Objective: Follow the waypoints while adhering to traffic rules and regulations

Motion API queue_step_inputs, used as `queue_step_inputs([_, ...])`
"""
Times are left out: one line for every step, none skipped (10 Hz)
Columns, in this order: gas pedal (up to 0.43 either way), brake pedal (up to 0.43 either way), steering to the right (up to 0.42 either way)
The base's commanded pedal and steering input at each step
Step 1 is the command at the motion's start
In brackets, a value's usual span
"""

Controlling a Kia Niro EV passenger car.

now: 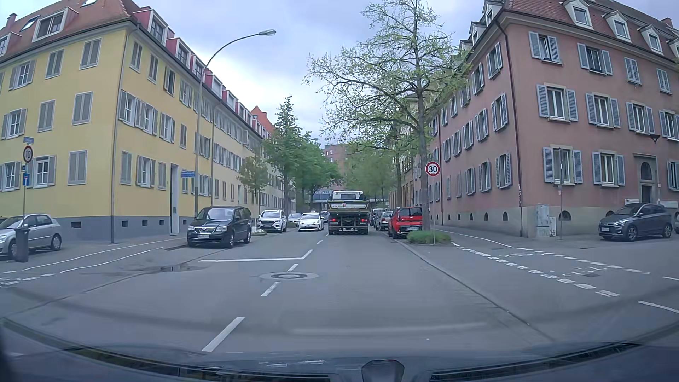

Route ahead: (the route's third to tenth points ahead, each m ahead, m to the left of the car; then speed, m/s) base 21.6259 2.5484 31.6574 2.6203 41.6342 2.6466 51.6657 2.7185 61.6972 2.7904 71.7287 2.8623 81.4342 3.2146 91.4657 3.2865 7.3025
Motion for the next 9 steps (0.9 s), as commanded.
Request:
queue_step_inputs([0.098,0.0,0.003])
queue_step_inputs([0.098,0.0,0.003])
queue_step_inputs([0.098,0.0,0.003])
queue_step_inputs([0.098,0.0,0.003])
queue_step_inputs([0.098,0.0,0.003])
queue_step_inputs([0.098,0.0,0.003])
queue_step_inputs([0.098,0.0,0.001])
queue_step_inputs([0.098,0.0,0.001])
queue_step_inputs([0.098,0.0,0.0])
